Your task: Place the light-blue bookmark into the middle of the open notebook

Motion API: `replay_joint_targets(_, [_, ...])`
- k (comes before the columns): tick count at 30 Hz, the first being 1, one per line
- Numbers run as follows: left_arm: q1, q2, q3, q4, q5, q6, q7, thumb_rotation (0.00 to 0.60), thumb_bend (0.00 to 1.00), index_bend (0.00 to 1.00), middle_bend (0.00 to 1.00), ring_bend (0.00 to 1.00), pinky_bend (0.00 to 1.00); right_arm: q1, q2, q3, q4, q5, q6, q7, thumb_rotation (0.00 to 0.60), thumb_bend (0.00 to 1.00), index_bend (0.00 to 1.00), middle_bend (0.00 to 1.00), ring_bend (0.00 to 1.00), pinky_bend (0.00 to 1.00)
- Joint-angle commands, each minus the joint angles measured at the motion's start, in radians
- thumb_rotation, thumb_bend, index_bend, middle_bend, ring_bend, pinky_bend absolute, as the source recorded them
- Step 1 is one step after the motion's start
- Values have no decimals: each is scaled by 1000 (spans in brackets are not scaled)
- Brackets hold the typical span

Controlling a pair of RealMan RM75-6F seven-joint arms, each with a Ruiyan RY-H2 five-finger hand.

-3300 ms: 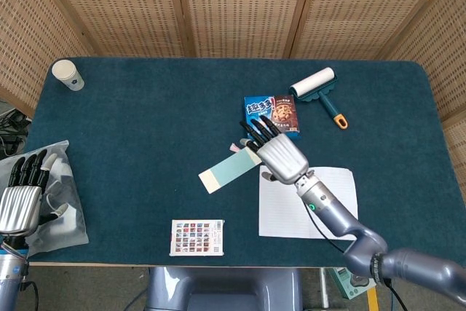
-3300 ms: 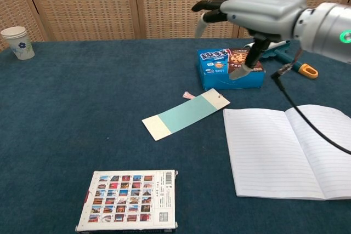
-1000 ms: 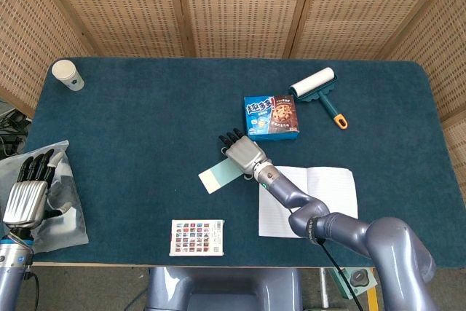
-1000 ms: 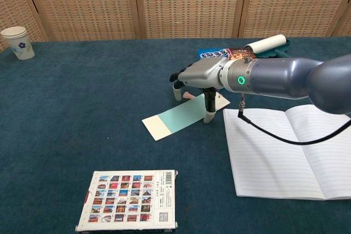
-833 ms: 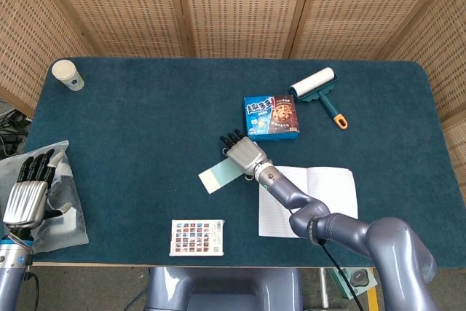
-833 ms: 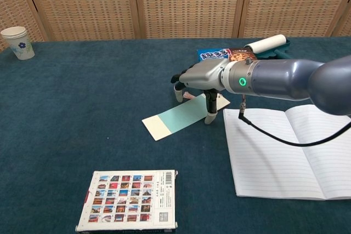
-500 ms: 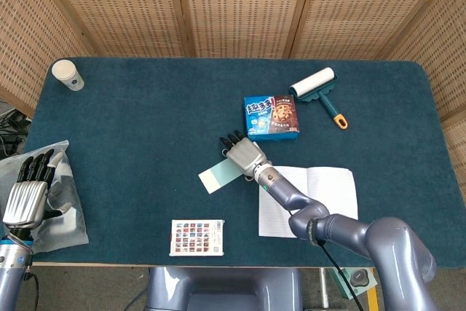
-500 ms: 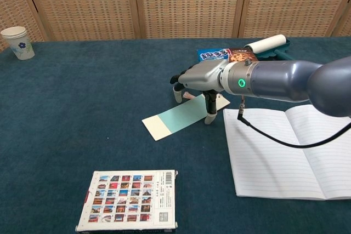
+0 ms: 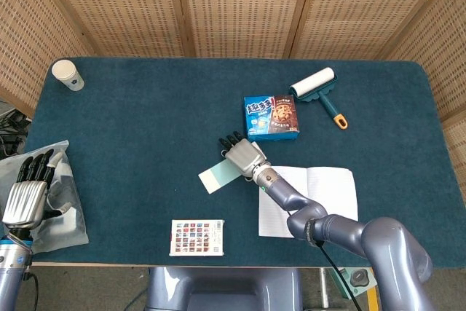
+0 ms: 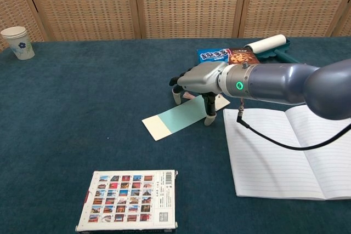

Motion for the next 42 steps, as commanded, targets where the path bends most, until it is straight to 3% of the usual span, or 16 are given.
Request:
replay_joint_targets(1, [0,0,-1,0,0,1,-1,600,41,0,0,0,0,0,-1,-2,1,0,1,1,600,168,304,0,0,17])
replay_joint_targets(8, [0,1,1,-1,1,1,-2,600,41,0,0,0,0,3,-4,-7,-1,0,2,0,600,172,373,0,0,24])
replay_joint_targets(13, [0,2,1,-1,2,1,-5,600,41,0,0,0,0,3,-7,-12,-2,-8,7,4,600,207,500,13,0,32])
replay_joint_targets(31, [0,4,3,-4,5,5,-8,600,41,0,0,0,0,4,11,-13,-28,-37,33,15,600,220,546,31,0,34])
replay_joint_targets(42, [2,8,4,-11,15,15,-13,600,41,0,0,0,0,-2,79,-12,-126,-17,71,-49,600,220,549,29,0,33])
